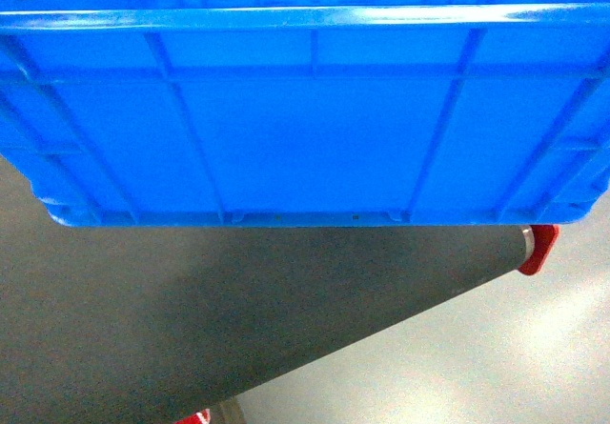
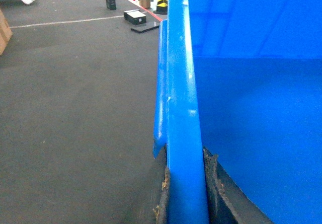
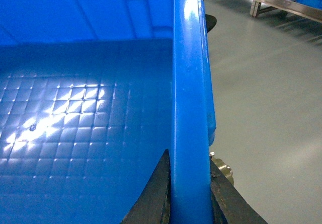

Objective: Place box next to blue box on left shelf

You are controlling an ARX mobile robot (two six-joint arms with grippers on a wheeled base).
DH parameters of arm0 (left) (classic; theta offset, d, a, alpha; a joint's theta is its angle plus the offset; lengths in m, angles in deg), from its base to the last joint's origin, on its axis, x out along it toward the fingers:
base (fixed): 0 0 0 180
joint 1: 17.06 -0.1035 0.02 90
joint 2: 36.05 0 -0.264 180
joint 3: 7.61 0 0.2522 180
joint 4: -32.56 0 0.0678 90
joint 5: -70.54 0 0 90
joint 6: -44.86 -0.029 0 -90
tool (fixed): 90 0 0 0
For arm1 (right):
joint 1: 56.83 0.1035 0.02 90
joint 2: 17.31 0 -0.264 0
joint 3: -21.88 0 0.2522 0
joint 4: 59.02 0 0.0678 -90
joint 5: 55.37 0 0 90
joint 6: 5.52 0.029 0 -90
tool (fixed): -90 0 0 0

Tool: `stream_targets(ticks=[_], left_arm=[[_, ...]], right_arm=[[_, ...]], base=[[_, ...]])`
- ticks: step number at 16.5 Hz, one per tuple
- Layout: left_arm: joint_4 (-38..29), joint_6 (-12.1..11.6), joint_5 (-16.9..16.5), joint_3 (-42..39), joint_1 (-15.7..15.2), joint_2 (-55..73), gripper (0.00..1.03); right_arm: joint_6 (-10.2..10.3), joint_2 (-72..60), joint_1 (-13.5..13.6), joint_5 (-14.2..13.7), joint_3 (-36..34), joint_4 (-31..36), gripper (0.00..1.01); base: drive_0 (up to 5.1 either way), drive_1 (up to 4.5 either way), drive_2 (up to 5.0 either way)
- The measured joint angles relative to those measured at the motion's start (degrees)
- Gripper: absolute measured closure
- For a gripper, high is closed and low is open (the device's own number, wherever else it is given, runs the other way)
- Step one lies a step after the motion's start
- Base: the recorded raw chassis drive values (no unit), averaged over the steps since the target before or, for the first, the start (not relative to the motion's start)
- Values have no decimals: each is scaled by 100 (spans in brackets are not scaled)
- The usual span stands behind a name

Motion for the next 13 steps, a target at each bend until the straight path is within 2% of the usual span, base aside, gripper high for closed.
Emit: stream_targets(ticks=[13], left_arm=[[0,0,0,0,2,0,91]], right_arm=[[0,0,-2,-9,0,7,92]], base=[[-154,-154,-154]])
